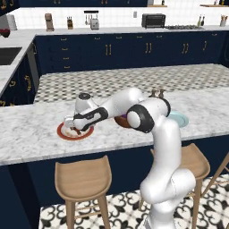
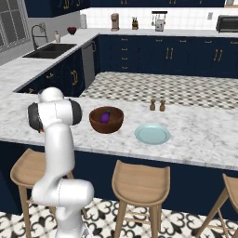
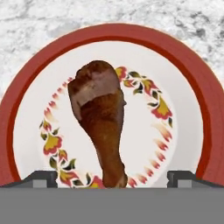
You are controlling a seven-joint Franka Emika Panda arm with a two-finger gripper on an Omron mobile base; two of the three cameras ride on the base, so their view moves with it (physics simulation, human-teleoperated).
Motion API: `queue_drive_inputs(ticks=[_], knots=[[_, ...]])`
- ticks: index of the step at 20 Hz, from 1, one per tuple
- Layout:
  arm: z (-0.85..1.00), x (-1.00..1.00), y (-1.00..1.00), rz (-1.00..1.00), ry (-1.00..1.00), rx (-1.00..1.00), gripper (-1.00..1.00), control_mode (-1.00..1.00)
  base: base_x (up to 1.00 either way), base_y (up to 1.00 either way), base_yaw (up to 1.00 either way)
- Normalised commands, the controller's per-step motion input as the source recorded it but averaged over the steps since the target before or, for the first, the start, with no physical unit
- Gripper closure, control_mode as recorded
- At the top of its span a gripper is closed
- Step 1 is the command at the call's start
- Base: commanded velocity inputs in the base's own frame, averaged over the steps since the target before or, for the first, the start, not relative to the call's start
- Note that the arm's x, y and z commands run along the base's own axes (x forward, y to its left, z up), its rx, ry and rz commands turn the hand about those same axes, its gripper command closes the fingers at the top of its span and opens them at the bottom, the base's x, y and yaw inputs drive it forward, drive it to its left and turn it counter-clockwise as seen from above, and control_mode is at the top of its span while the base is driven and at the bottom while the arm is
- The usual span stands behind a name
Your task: Pick the chicken drumstick and eggplant from their plates and place them in the bowl. Then put the bowl in the fridge.
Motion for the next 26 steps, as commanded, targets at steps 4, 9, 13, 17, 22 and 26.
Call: queue_drive_inputs(ticks=[4,9,13,17,22,26], knots=[[-0.22,0.08,0.14,0.0,0.0,-0.01,-1.0,-1.0,0.0,0.0,0.0],[-0.3,0.0,0.0,0.0,0.0,-0.02,-1.0,-1.0,0.0,0.0,0.0],[-0.34,0.0,0.0,0.0,0.0,-0.03,1.0,-1.0,0.0,0.0,0.0],[-0.33,0.0,0.0,0.0,0.0,-0.05,1.0,-1.0,0.0,0.0,0.0],[-0.26,0.0,-0.15,0.0,0.0,-0.08,1.0,-1.0,0.0,0.0,0.0],[0.67,-0.22,-0.16,0.05,-0.06,0.0,1.0,-1.0,0.0,0.0,0.0]])
